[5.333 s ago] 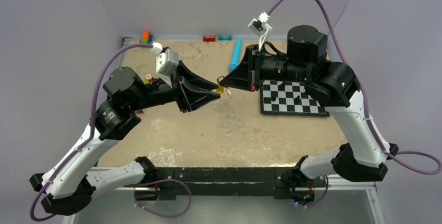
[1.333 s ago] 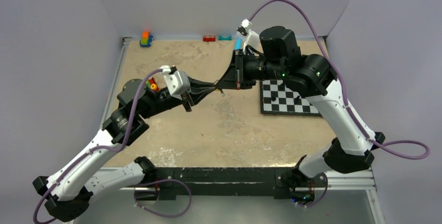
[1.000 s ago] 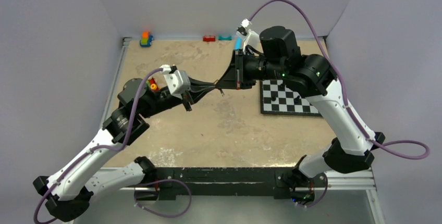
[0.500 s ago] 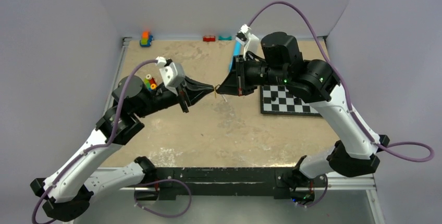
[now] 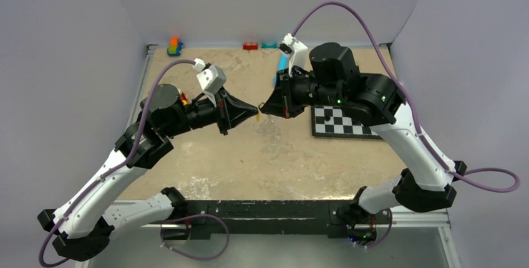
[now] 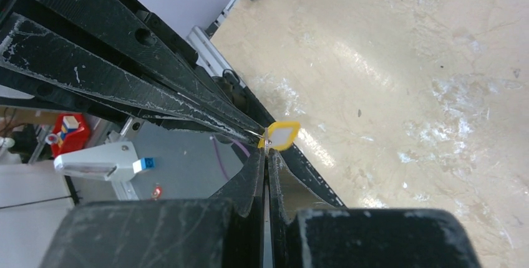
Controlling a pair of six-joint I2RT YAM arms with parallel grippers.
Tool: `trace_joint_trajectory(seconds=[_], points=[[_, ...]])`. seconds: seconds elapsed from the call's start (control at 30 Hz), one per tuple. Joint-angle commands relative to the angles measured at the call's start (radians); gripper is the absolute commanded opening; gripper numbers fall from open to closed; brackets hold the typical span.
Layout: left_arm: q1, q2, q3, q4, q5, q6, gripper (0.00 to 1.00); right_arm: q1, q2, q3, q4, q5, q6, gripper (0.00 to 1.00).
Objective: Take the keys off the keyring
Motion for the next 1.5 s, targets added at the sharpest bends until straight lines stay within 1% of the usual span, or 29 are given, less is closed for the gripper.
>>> trace_joint_trajectory(seconds=[0.0,0.13,0.33,0.47,0.6,0.7,0.8,0.93,1.03,1.2,1.33,1.47], points=[[0.0,0.005,0.064,-0.024,0.028,-0.046,0.0,0.021,0.005,0.058,-0.028,0.078,-0.066,0.0],[0.0,0.032,0.101,-0.103,-0.037,-0.014,0.0,0.07,0.055,0.119,-0.103,0.15,-0.113,0.0],[0.0,0.122,0.218,-0.236,-0.044,-0.002,0.0,0.164,0.126,0.17,-0.175,0.248,-0.178,0.0],[0.0,0.13,0.257,-0.292,-0.034,0.004,0.0,0.217,0.112,0.134,-0.151,0.315,-0.205,0.0],[0.002,0.132,0.291,-0.347,-0.021,-0.016,0.0,0.26,0.056,0.06,-0.102,0.371,-0.239,0.0],[0.01,0.132,0.318,-0.37,0.04,-0.039,0.0,0.284,0.016,-0.003,-0.067,0.409,-0.267,0.0],[0.04,0.121,0.322,-0.355,0.144,-0.083,0.0,0.313,-0.013,-0.042,-0.045,0.458,-0.289,0.0],[0.114,0.12,0.321,-0.324,0.272,-0.177,0.0,0.351,-0.048,-0.081,-0.016,0.532,-0.308,0.0],[0.143,0.122,0.303,-0.264,0.368,-0.252,0.0,0.381,-0.06,-0.095,-0.001,0.581,-0.32,0.0],[0.149,0.131,0.268,-0.143,0.462,-0.348,0.0,0.453,-0.029,-0.081,0.002,0.683,-0.344,0.0],[0.151,0.153,0.237,-0.001,0.579,-0.458,0.0,0.487,-0.003,-0.091,0.016,0.708,-0.352,0.0],[0.15,0.169,0.237,0.018,0.6,-0.478,0.0,0.507,-0.009,-0.108,0.049,0.72,-0.356,0.0]])
